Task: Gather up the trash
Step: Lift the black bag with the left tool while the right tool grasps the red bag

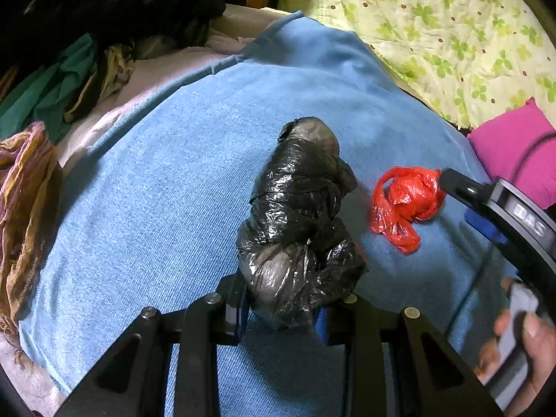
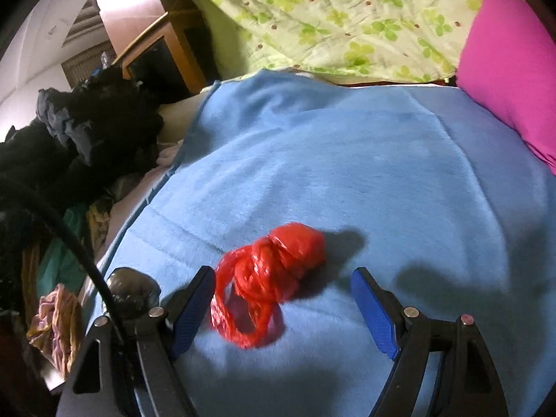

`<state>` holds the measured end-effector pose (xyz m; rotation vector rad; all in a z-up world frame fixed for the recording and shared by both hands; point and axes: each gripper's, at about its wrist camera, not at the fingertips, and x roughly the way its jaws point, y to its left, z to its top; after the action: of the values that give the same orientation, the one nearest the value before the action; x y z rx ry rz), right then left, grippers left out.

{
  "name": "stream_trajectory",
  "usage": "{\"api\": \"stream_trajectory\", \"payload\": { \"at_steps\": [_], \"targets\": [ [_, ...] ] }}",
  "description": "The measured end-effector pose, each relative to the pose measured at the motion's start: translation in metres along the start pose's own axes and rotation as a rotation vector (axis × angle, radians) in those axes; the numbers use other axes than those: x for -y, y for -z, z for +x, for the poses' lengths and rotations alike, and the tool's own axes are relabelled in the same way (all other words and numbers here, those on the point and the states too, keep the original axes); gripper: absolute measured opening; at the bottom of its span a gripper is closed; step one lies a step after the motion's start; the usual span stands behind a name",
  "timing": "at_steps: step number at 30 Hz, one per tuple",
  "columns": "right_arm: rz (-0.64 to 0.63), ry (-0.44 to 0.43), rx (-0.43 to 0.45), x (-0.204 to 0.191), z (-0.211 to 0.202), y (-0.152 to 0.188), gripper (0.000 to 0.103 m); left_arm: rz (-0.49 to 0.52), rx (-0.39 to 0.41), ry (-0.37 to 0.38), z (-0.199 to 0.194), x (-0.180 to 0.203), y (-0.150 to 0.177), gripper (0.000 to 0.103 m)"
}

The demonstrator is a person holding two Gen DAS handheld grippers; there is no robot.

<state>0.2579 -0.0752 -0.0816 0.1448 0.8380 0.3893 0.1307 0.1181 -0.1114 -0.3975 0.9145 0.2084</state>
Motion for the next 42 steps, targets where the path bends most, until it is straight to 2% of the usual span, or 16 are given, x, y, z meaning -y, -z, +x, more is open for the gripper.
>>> {"api": "stream_trajectory", "payload": {
  "at_steps": [8,11,14,19,31,42],
  "targets": [
    [0.003,0.025,-0.051,-0.010,0.038,-0.003,0.082,-0.005,0.000,0.014,0.002,0.000,-0.001,0.032],
    [-0.005,0.032,-0.069,-0.009,0.047,0.001,0.062,-0.001,0.000,0.012,0.002,0.000,-0.001,0.032],
    [-0.024,0.007,-0.074,-0.011,0.044,0.002,0.055,-0.001,0.000,0.016,0.002,0.001,-0.001,0.032],
    [-0.054,0.017,-0.051,-0.010,0.026,0.009,0.055,0.004,0.002,0.019,0.002,0.003,-0.001,0.032],
    [0.018,0.014,-0.044,0.028,-0.025,0.042,0.054,0.036,0.019,0.024,-0.002,0.007,0.001,0.032],
    [0.099,-0.015,0.003,0.053,-0.096,0.092,0.054,0.100,0.044,0.021,-0.010,0.020,0.011,0.032]
  ]
}}
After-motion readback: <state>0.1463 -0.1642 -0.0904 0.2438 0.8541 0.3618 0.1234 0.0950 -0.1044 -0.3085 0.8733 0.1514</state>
